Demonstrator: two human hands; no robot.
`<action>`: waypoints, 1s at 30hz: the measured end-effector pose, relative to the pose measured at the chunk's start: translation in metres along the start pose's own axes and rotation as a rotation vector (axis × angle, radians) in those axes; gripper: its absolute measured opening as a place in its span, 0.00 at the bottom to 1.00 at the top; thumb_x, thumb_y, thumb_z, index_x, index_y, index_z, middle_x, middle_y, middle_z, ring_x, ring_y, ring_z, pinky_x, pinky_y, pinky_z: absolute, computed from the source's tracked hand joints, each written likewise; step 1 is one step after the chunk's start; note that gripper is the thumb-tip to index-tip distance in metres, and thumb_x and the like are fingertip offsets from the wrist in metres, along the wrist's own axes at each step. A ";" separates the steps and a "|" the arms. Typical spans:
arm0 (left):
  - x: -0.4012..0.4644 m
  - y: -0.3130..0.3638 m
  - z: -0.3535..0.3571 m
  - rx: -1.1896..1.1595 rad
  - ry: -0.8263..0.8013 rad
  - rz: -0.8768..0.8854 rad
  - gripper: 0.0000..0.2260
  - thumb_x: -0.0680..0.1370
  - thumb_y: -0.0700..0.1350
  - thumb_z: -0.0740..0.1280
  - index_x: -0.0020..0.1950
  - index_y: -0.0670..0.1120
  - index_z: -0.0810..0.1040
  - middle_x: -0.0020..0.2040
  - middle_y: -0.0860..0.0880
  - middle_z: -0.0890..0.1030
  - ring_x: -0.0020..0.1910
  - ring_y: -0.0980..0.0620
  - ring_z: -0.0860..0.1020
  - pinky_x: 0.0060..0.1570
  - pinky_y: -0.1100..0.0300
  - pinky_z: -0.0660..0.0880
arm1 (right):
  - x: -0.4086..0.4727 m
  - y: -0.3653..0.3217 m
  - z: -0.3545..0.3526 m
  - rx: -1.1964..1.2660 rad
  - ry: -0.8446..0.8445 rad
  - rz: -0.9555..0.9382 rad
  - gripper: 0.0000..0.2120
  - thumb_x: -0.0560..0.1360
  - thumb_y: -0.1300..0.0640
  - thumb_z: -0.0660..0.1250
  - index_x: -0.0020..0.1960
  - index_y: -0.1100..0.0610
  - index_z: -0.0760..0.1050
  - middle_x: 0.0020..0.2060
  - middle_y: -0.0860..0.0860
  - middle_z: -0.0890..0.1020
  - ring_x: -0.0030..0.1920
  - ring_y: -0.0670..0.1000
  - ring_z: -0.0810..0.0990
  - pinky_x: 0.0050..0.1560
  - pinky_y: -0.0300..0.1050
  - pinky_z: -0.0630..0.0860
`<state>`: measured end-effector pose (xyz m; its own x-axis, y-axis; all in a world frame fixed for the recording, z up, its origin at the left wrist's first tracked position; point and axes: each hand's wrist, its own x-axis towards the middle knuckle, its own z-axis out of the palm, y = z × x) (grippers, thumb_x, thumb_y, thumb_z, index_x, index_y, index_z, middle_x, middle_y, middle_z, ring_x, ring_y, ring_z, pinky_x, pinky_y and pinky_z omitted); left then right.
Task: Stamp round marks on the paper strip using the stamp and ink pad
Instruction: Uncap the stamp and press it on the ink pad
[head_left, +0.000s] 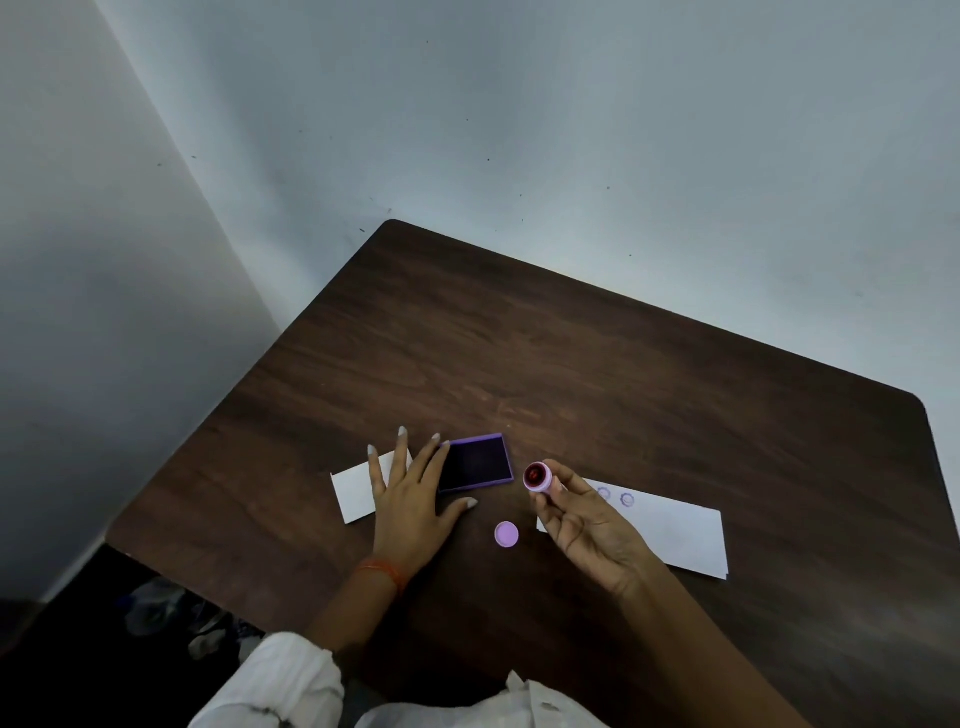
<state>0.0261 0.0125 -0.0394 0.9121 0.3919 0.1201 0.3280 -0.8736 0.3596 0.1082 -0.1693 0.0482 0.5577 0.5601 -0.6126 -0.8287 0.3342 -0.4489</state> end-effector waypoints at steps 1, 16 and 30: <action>0.000 0.000 0.000 -0.003 -0.006 0.003 0.32 0.71 0.65 0.55 0.68 0.47 0.67 0.69 0.48 0.71 0.73 0.42 0.55 0.69 0.46 0.30 | 0.000 0.000 0.000 -0.013 0.003 0.001 0.10 0.67 0.69 0.63 0.41 0.62 0.82 0.37 0.55 0.87 0.39 0.49 0.85 0.41 0.39 0.82; 0.000 0.005 0.007 -0.058 0.045 0.028 0.30 0.72 0.64 0.58 0.66 0.45 0.69 0.64 0.48 0.77 0.72 0.45 0.56 0.72 0.49 0.34 | 0.032 -0.003 -0.001 -0.628 0.069 -0.219 0.12 0.71 0.69 0.66 0.54 0.63 0.77 0.44 0.53 0.84 0.42 0.47 0.83 0.41 0.35 0.80; -0.004 -0.001 0.013 -0.093 0.059 0.054 0.28 0.74 0.61 0.58 0.68 0.45 0.67 0.67 0.49 0.73 0.74 0.48 0.52 0.72 0.49 0.35 | 0.069 0.035 0.038 -2.320 -0.218 -0.749 0.20 0.68 0.67 0.68 0.59 0.65 0.71 0.59 0.62 0.77 0.60 0.60 0.73 0.58 0.51 0.73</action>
<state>0.0251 0.0079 -0.0527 0.9109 0.3637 0.1947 0.2522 -0.8644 0.4350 0.1157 -0.0905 0.0151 0.4696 0.8759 -0.1112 0.8439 -0.4823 -0.2352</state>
